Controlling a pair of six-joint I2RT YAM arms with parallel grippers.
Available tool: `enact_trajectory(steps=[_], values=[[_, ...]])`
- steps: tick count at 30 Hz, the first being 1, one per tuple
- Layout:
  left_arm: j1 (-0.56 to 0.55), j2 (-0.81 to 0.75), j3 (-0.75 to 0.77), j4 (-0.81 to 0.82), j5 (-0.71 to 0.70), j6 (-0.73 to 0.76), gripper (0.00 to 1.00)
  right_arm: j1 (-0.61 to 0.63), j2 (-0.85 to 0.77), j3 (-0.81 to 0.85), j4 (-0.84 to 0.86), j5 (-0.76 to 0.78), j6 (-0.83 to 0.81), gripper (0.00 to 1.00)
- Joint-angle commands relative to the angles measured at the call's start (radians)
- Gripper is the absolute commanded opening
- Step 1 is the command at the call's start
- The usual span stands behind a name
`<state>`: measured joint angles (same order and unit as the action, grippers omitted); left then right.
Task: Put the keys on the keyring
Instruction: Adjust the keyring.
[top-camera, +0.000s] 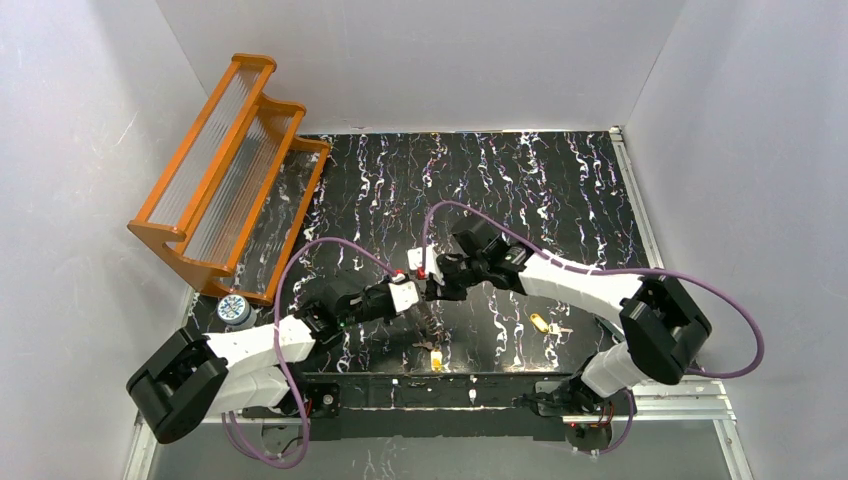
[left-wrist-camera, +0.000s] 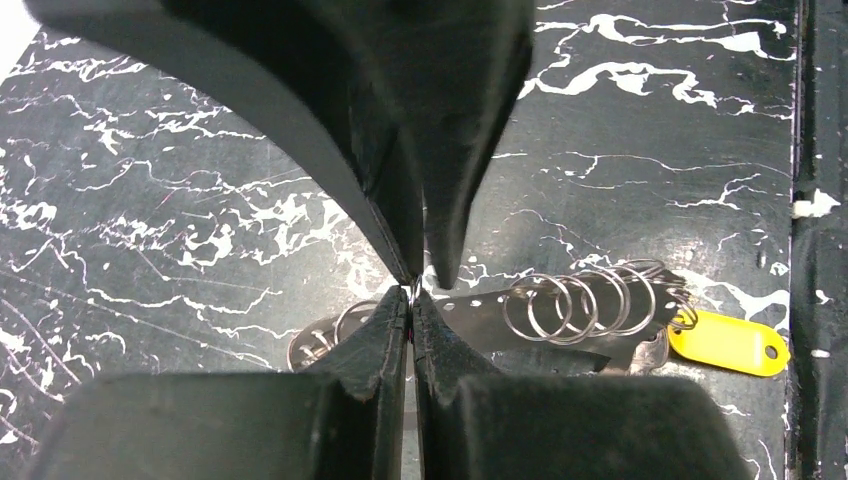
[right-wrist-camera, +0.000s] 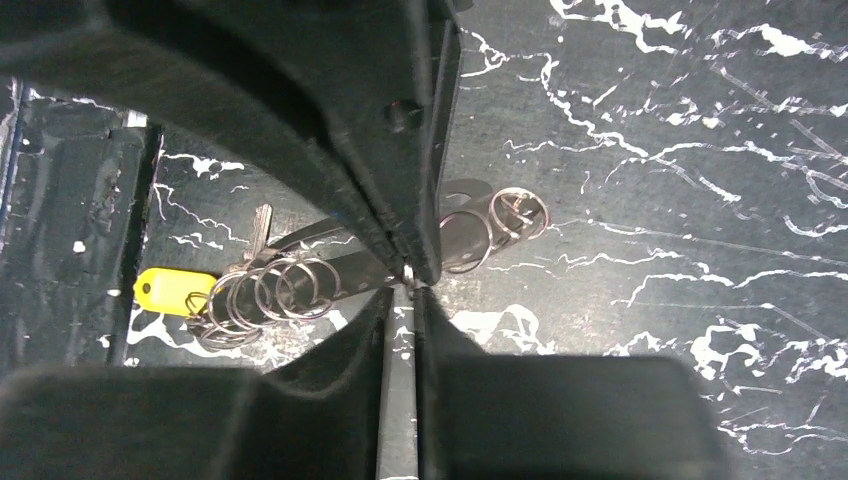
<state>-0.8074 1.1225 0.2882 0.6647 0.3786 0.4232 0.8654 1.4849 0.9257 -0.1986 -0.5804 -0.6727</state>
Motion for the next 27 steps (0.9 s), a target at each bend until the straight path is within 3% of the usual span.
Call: enact_trajectory(steps=[1, 4, 7, 11, 16, 27], values=[[-0.003, -0.06, -0.003, 0.014, -0.049, -0.036, 0.0, 0.006, -0.094, -0.083, 0.173, 0.015, 0.084, 0.31], [-0.002, -0.106, -0.064, 0.149, -0.069, -0.107, 0.0, 0.002, -0.172, -0.197, 0.347, 0.05, 0.153, 0.5], [-0.001, -0.119, -0.113, 0.29, -0.055, -0.17, 0.0, -0.013, -0.257, -0.316, 0.507, 0.043, 0.217, 0.56], [-0.002, -0.109, -0.178, 0.532, -0.016, -0.237, 0.0, -0.047, -0.327, -0.392, 0.641, -0.01, 0.272, 0.54], [-0.001, -0.081, -0.237, 0.779, 0.011, -0.268, 0.0, -0.083, -0.402, -0.458, 0.78, -0.093, 0.313, 0.43], [-0.001, -0.099, -0.241, 0.898, 0.109, -0.298, 0.0, -0.089, -0.409, -0.493, 1.013, -0.293, 0.384, 0.43]])
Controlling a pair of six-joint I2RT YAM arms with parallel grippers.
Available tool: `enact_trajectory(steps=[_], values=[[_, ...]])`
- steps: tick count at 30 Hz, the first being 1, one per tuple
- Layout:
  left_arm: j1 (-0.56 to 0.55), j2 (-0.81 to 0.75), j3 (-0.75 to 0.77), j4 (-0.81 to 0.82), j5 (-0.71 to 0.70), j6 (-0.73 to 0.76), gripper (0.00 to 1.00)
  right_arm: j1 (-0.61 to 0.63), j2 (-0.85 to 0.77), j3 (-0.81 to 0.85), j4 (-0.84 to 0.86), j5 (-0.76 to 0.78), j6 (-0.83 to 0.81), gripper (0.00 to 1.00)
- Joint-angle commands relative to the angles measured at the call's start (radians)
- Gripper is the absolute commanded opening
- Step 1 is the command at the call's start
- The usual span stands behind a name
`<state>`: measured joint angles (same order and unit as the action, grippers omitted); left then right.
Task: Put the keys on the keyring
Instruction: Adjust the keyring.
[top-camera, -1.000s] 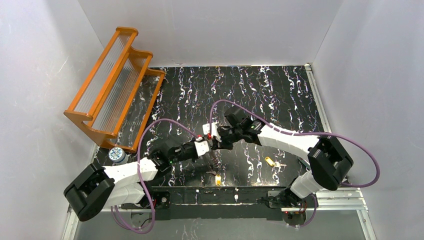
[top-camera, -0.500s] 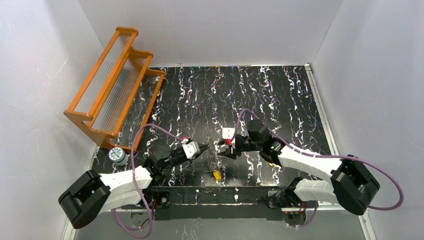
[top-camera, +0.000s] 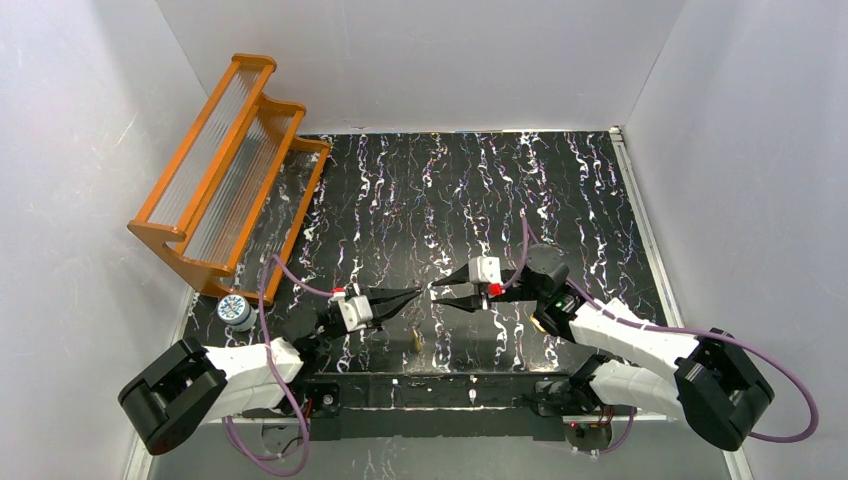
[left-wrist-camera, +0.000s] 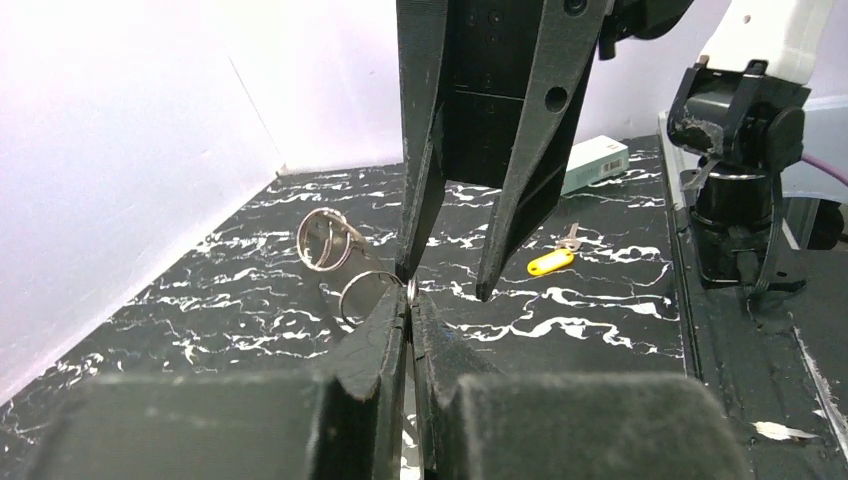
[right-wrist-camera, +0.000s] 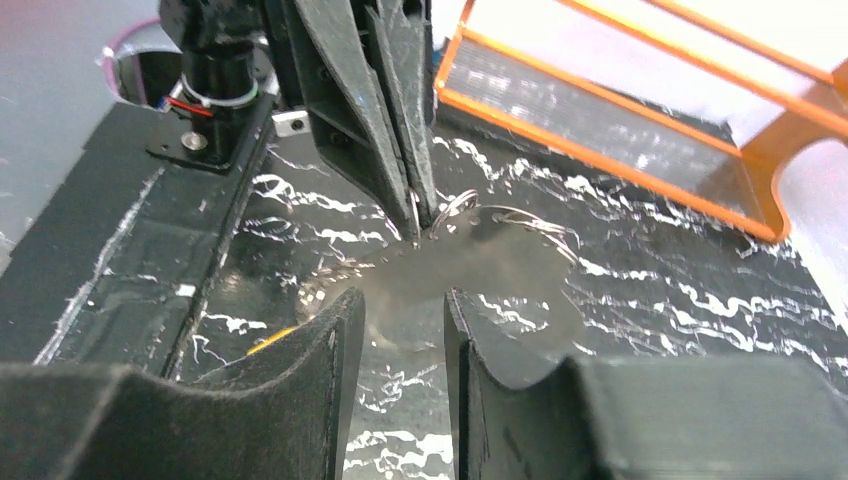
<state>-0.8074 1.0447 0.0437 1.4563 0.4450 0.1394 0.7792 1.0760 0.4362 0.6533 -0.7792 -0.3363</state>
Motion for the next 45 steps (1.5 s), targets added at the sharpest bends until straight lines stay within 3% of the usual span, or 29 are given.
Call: enact_trajectory(steps=[1, 18, 32, 35, 41, 45], values=[[-0.002, -0.022, 0.004, 0.107, 0.047, -0.018, 0.0, -0.002, 0.009, -0.002, 0.176, -0.109, 0.057, 0.43], [-0.002, 0.016, 0.023, 0.111, 0.089, -0.046, 0.0, -0.003, 0.132, 0.032, 0.36, -0.167, 0.181, 0.36], [-0.002, 0.048, 0.041, 0.111, 0.116, -0.088, 0.0, -0.002, 0.18, 0.055, 0.377, -0.196, 0.188, 0.11], [-0.001, 0.06, 0.044, 0.111, 0.123, -0.106, 0.0, -0.003, 0.18, 0.056, 0.379, -0.203, 0.186, 0.01], [-0.001, 0.053, 0.022, 0.107, 0.083, -0.125, 0.0, -0.003, 0.161, 0.045, 0.342, -0.189, 0.177, 0.01], [-0.001, 0.016, 0.003, 0.061, 0.033, -0.114, 0.1, -0.003, 0.144, 0.036, 0.305, -0.165, 0.172, 0.01]])
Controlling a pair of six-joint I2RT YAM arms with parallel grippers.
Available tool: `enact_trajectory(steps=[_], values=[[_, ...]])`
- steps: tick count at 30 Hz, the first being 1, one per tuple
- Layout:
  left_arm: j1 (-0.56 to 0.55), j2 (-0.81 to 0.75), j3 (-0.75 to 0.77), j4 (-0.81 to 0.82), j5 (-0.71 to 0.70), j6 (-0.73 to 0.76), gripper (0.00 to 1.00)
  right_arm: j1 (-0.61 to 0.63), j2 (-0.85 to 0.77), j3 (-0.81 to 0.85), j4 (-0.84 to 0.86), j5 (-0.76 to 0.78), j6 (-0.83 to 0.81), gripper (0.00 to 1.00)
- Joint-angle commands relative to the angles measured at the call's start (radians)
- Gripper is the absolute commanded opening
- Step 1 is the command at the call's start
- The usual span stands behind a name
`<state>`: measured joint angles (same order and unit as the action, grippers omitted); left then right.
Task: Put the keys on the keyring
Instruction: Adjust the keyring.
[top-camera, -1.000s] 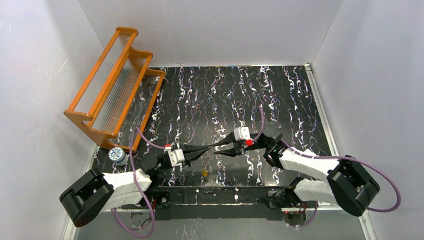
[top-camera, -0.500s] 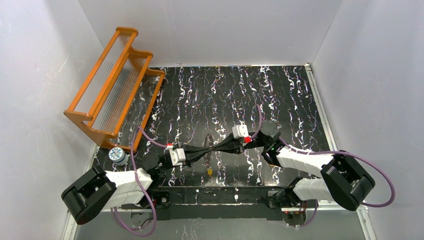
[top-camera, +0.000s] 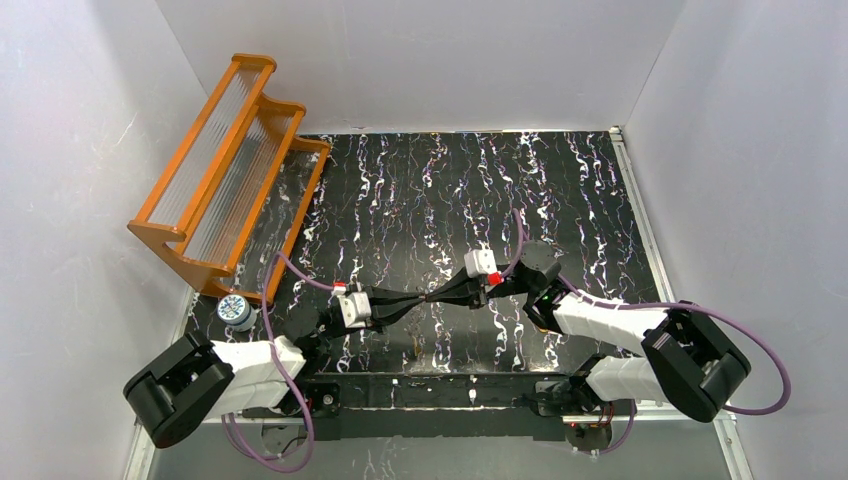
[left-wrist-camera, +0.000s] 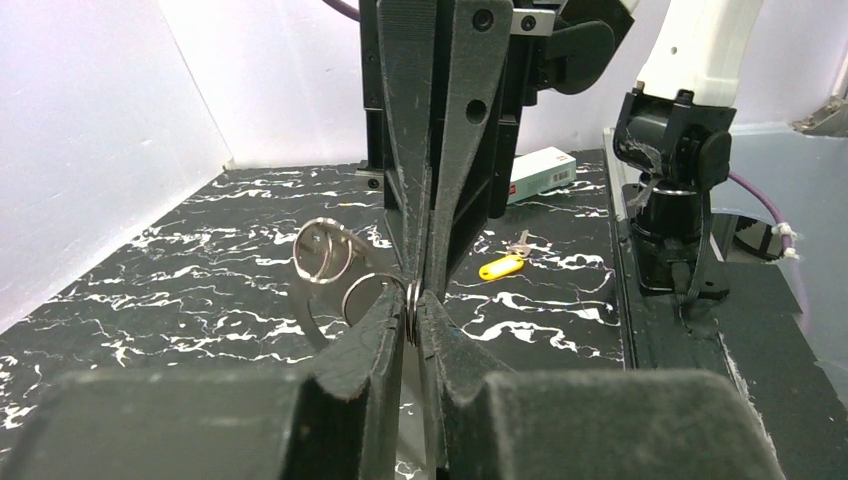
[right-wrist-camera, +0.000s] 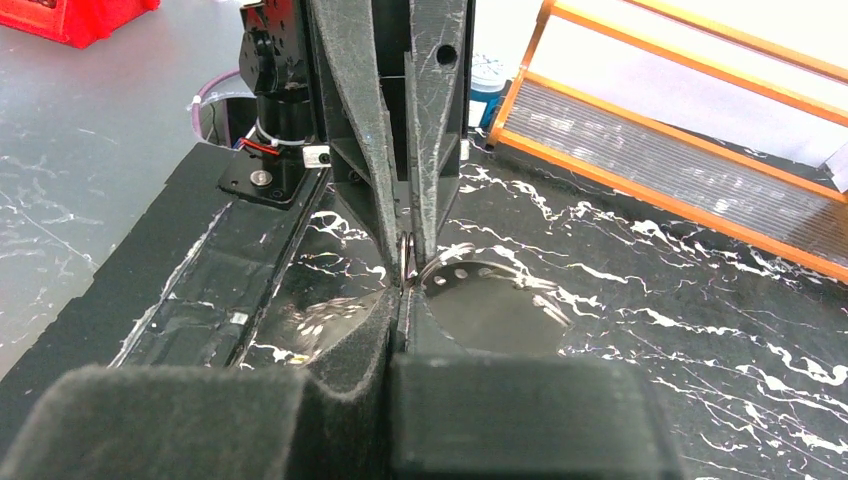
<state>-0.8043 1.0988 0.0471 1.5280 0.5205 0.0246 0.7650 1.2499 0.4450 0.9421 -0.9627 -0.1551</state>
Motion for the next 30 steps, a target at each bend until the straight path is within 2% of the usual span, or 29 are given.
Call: enact_trajectory(steps=[1, 4, 15, 18, 21, 27, 30], values=[[-0.004, -0.047, -0.002, -0.035, -0.051, 0.006, 0.14, 0.011, -0.034, 0.024, 0.009, 0.026, -0.009, 0.01], [-0.004, -0.071, -0.003, -0.087, -0.073, 0.026, 0.19, 0.011, -0.041, 0.016, -0.008, 0.044, -0.009, 0.01], [-0.004, -0.101, 0.011, -0.198, -0.075, 0.069, 0.21, 0.011, -0.041, 0.014, -0.052, 0.062, -0.011, 0.01], [-0.004, -0.117, 0.013, -0.209, -0.075, 0.071, 0.15, 0.012, -0.04, 0.013, -0.058, 0.064, -0.012, 0.01], [-0.004, -0.121, 0.018, -0.215, -0.069, 0.07, 0.01, 0.011, -0.036, 0.014, -0.061, 0.063, -0.012, 0.01], [-0.004, -0.105, 0.033, -0.221, -0.046, 0.064, 0.0, 0.011, -0.027, 0.021, -0.062, 0.055, -0.012, 0.01], [-0.004, -0.088, 0.044, -0.222, -0.029, 0.061, 0.0, 0.011, -0.018, 0.029, -0.054, 0.041, -0.007, 0.25]])
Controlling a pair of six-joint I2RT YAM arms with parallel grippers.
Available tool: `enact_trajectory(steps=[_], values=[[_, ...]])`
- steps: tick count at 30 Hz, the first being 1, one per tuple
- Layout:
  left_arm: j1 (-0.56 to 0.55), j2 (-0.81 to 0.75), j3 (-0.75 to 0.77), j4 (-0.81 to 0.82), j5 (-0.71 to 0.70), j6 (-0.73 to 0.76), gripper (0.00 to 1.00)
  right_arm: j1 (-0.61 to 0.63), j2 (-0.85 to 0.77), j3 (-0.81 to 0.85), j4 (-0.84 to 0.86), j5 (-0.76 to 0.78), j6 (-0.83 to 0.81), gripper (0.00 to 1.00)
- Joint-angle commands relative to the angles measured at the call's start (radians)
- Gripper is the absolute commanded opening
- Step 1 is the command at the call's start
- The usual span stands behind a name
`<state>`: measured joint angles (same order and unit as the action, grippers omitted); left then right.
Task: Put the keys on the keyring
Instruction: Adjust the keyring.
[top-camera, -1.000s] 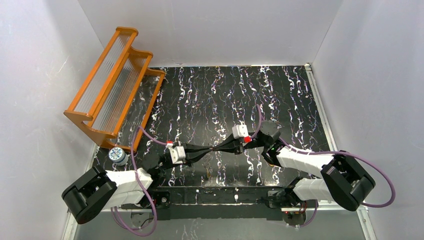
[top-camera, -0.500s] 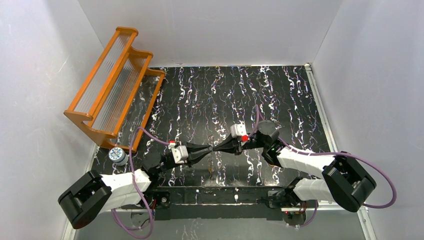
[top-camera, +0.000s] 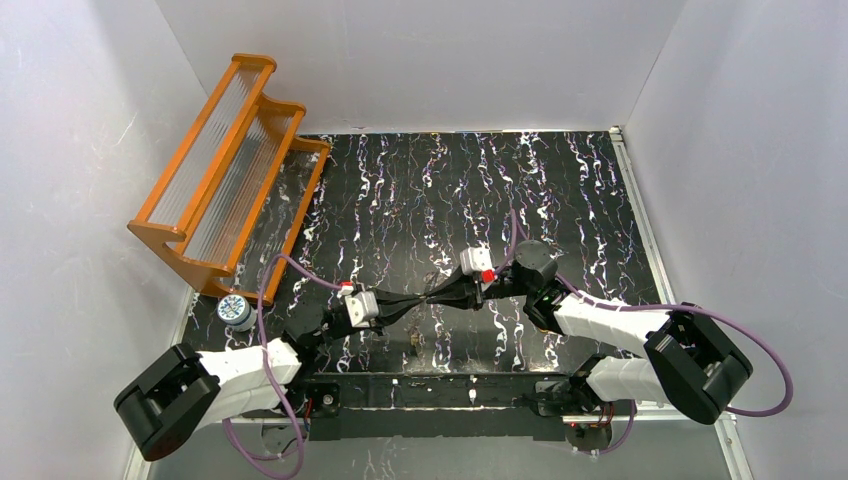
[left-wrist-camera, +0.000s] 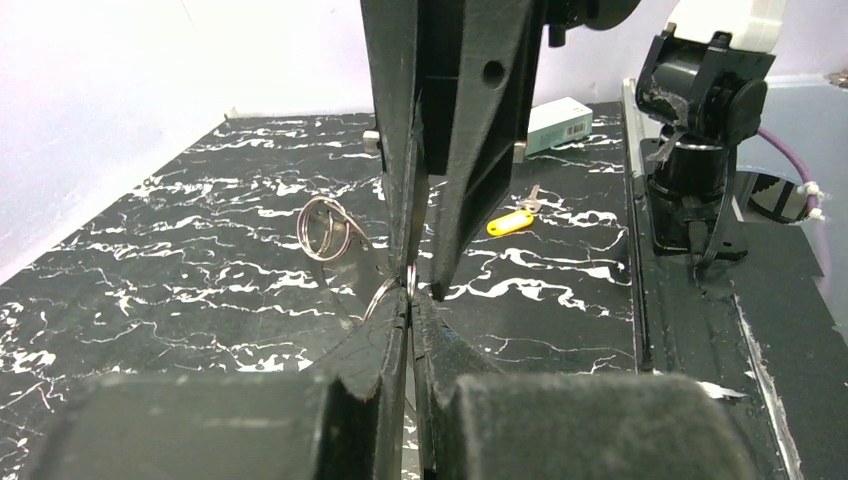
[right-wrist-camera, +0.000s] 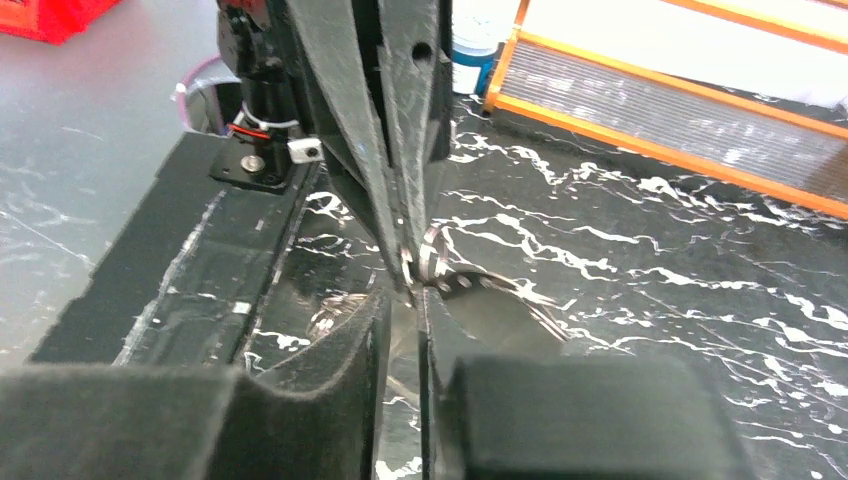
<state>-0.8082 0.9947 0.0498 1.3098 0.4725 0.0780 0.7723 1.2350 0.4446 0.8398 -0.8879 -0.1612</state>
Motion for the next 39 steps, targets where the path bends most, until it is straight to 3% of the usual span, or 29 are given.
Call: enact_trajectory(steps=[1, 6, 10, 14, 18, 20, 22, 27, 32, 36, 39], values=[[0.0, 0.02, 0.044, -0.004, 0.021, 0.009, 0.0, 0.004, -0.001, 0.029, 0.056, -0.034, 0.0, 0.3], [0.0, 0.034, 0.056, -0.004, 0.033, 0.01, 0.0, 0.004, 0.011, 0.033, 0.071, -0.051, 0.004, 0.34], [-0.001, 0.036, 0.059, -0.003, 0.044, 0.01, 0.0, 0.004, 0.026, 0.034, 0.07, -0.06, 0.007, 0.24], [0.0, 0.023, 0.055, -0.003, 0.044, 0.014, 0.0, 0.005, 0.03, 0.028, 0.059, -0.025, 0.005, 0.23], [0.0, 0.007, 0.05, -0.002, 0.046, 0.019, 0.0, 0.004, 0.01, 0.009, 0.057, 0.042, 0.005, 0.36], [-0.001, 0.0, 0.047, -0.002, 0.049, 0.021, 0.0, 0.005, 0.0, 0.0, 0.06, 0.07, 0.003, 0.37], [0.0, -0.005, 0.045, 0.004, 0.052, 0.021, 0.0, 0.004, 0.0, -0.006, 0.066, 0.081, 0.003, 0.31], [-0.001, 0.003, 0.047, 0.011, 0.062, 0.014, 0.0, 0.005, 0.018, 0.009, 0.085, 0.038, 0.018, 0.01], [0.0, 0.004, 0.036, 0.009, 0.054, 0.007, 0.01, 0.005, 0.012, 0.031, 0.006, 0.042, -0.001, 0.01], [0.0, -0.043, 0.014, -0.046, -0.023, 0.022, 0.27, 0.005, -0.007, 0.118, -0.269, 0.069, -0.11, 0.01], [-0.001, -0.079, 0.022, -0.133, -0.061, 0.045, 0.33, 0.005, -0.002, 0.187, -0.48, 0.098, -0.181, 0.01]])
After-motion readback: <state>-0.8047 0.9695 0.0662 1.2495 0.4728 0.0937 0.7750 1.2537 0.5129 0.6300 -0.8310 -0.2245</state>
